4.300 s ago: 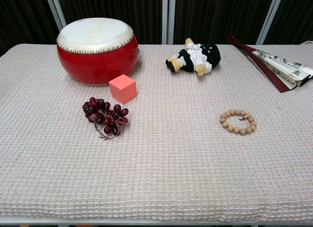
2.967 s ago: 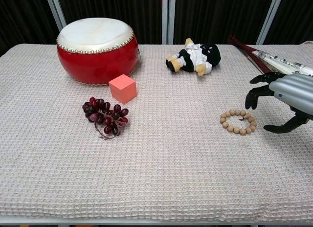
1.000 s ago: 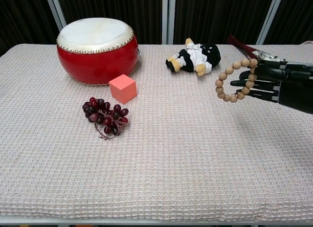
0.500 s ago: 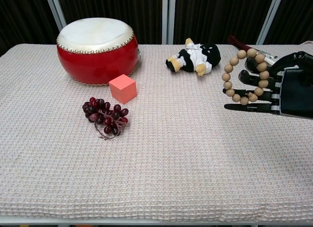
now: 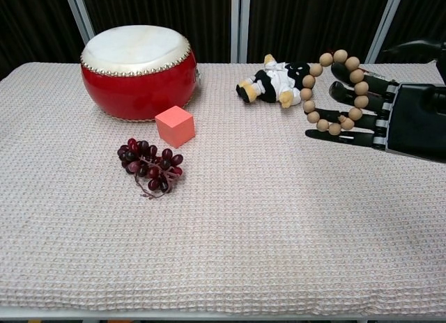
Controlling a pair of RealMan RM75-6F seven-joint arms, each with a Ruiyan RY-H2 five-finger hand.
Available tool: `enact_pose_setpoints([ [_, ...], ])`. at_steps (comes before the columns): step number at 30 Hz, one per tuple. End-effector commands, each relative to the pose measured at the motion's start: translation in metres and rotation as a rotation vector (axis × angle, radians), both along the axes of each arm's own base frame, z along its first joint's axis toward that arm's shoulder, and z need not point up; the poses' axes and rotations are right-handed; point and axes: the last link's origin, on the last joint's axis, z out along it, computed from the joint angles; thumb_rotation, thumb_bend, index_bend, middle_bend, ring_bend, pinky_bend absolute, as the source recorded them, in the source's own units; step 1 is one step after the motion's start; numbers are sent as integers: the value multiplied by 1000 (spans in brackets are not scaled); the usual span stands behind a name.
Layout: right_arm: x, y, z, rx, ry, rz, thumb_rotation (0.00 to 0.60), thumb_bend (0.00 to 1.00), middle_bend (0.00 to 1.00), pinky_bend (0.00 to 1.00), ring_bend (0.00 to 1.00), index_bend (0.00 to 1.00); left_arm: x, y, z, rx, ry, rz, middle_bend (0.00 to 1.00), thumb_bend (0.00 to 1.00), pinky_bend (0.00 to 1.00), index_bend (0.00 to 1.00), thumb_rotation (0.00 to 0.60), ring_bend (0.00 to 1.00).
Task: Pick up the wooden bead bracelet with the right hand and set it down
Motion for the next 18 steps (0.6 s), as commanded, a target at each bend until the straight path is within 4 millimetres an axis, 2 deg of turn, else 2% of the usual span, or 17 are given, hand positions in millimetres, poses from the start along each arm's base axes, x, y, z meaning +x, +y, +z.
enact_pose_setpoints([
  [1,5,-2,-4,-1,-18,0,219,141,397,0,106,313,0,0,0,0,1,-2,77,0,0,81,600,0],
  [3,9,-5,-7,5,-32,-14,219,51,405,0,114,340,1,1,0,-1,0,-2,77,0,0,81,600,0],
  [6,15,-9,-11,-12,-29,-14,219,6,432,0,130,432,1,1,-1,-3,1,-2,77,0,0,81,600,0],
  [13,31,-9,-19,15,-72,-24,218,0,511,0,191,624,-1,0,-2,-7,-2,9,77,0,0,82,600,0],
  [18,34,-11,-20,54,-73,-23,220,20,530,0,201,655,-2,0,-3,-10,-6,12,77,0,0,82,600,0],
])
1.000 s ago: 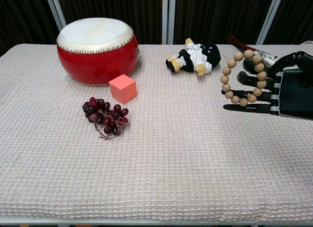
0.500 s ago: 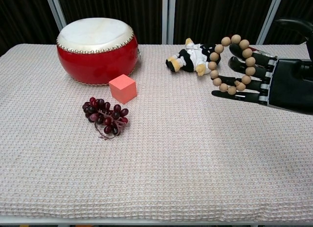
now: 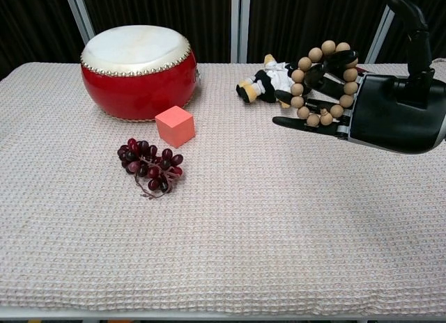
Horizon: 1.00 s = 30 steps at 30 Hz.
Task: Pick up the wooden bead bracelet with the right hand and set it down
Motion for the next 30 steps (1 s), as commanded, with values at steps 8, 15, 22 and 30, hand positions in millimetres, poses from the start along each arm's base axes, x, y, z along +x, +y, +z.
enact_pose_setpoints([
  [8,-8,-5,-1,-198,229,74,218,382,517,0,205,574,-2,0,-2,-8,-5,7,77,0,0,81,600,0],
  [15,-9,-1,-1,-350,345,64,214,477,517,0,205,563,-3,1,-3,-9,-4,8,77,0,0,82,600,0],
  [22,-10,0,-1,-366,356,48,212,552,520,0,204,563,-3,2,-4,-9,-3,7,77,0,0,82,600,0],
  [30,-10,0,-2,-372,357,51,213,674,521,0,205,563,-3,3,-3,-10,-2,6,77,0,0,82,600,0],
])
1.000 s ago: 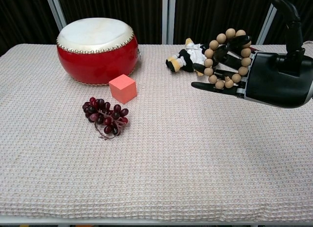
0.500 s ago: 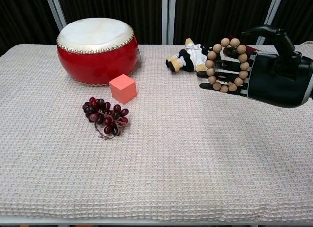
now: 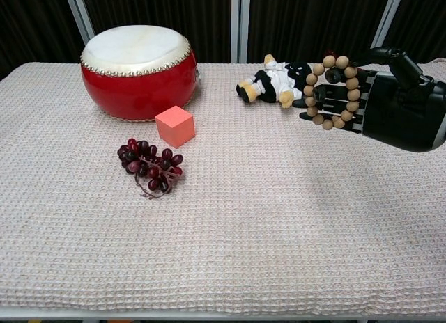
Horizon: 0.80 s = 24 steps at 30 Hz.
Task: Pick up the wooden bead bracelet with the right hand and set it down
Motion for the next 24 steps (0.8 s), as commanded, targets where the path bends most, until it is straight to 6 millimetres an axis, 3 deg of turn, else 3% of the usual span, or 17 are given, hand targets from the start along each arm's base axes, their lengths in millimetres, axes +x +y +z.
enact_pose_setpoints([
  [1,-1,0,0,-3,-2,-1,214,686,521,0,205,563,0,1,0,1,0,0,77,0,0,82,600,0],
  [6,-3,-1,3,-14,0,4,215,735,521,0,205,563,1,1,0,0,3,-2,77,0,0,82,600,0],
  [12,-7,-1,8,-37,10,5,229,988,520,0,205,563,2,2,0,-1,3,-6,77,0,0,82,600,0],
  [24,-15,-2,18,-88,37,35,237,1000,465,0,175,482,2,2,-1,-3,1,-4,77,0,0,82,600,0],
])
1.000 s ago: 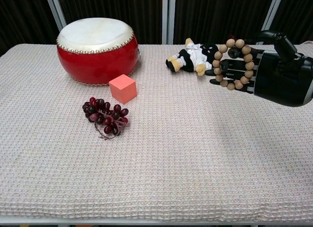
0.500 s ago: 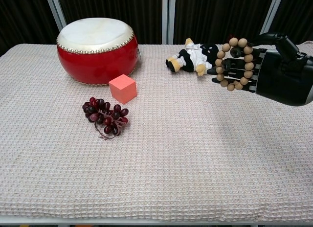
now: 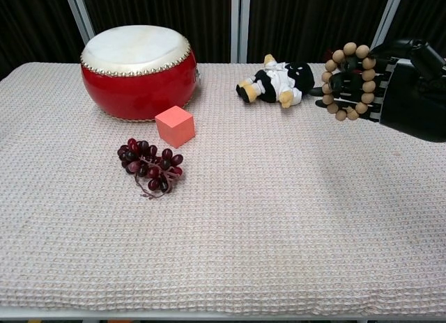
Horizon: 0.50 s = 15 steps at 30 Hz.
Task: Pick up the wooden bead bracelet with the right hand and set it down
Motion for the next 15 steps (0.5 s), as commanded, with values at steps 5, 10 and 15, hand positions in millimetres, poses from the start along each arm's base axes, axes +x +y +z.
enact_pose_setpoints([
  [5,-6,0,2,-12,20,27,231,1000,426,0,142,430,0,1,0,0,1,1,77,0,0,82,600,0],
  [10,-8,-2,3,-18,27,30,231,1000,421,0,132,412,0,0,-1,-3,2,2,77,0,0,82,600,0],
  [15,-12,-2,4,-33,35,35,194,990,421,0,123,351,0,1,-1,-6,3,4,77,0,0,82,600,0],
])
